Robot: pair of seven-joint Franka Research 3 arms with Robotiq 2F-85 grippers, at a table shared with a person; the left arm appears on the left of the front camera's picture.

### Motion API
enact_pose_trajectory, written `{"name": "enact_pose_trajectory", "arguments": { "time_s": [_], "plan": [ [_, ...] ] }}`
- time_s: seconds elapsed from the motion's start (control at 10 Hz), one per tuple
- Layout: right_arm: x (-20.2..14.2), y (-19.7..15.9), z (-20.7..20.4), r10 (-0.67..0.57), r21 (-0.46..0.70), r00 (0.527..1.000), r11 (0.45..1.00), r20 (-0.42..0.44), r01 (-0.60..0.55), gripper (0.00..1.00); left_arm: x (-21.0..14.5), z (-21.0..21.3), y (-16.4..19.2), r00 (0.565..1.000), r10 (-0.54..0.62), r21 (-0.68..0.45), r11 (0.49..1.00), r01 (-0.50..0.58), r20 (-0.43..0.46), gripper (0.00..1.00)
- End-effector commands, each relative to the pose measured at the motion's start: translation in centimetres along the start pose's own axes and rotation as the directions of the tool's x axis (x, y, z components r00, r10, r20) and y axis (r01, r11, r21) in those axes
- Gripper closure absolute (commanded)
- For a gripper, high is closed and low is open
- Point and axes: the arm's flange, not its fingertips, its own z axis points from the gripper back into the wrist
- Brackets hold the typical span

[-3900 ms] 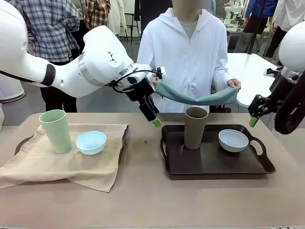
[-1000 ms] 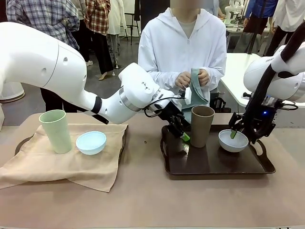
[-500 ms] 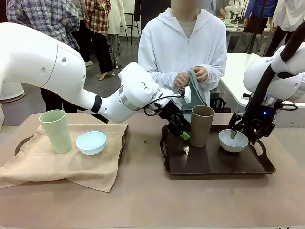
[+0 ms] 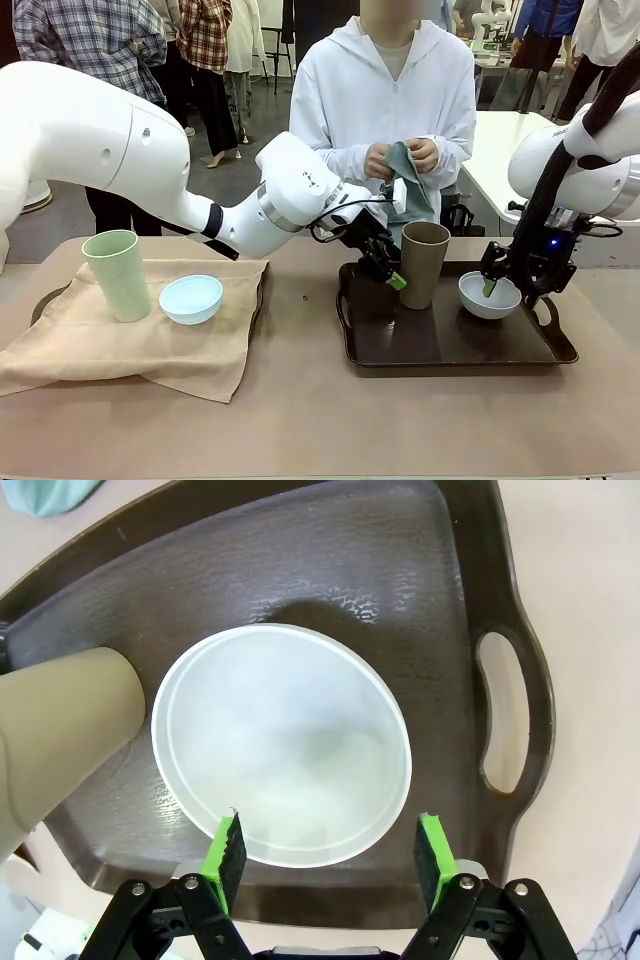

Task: Set up a tray with a mat and arrange the tableware.
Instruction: Pick up the Picnic Bowl and Reusable plastic cup from the Handle tray in front of the human's position and hold them in the air.

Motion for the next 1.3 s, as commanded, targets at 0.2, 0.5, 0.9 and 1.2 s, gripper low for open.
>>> {"name": "enact_pose_trajectory", "arguments": {
  "time_s": [0.2, 0.5, 0.9, 1.2],
  "plan": [
    [1.0, -0.1, -0.2, -0.007, 0.004, 1.0, 1.0, -0.006, 0.007, 0.13, 1.1, -1.2, 0.6, 0.999, -0.031, -0.011, 0.999, 0.031, 0.018, 0.0],
    [1.1, -0.3, -0.3, -0.003, 0.012, 1.0, 1.0, -0.003, 0.003, 0.13, 1.2, -2.2, 1.1, 0.996, -0.07, -0.018, 0.997, 0.071, 0.053, 0.0],
    [1.4, -0.5, -0.4, -0.008, 0.016, 1.0, 1.0, -0.012, 0.008, 0.13, 1.7, -4.3, 1.9, 0.996, -0.057, -0.053, 0.997, 0.061, 0.073, 0.0],
    [1.7, -0.7, -0.6, 0.006, 0.019, 1.0, 1.0, -0.023, -0.006, 0.68, 1.5, -4.7, 2.4, 0.994, -0.043, -0.051, 0.997, 0.048, 0.105, 0.0]
  ]
}}
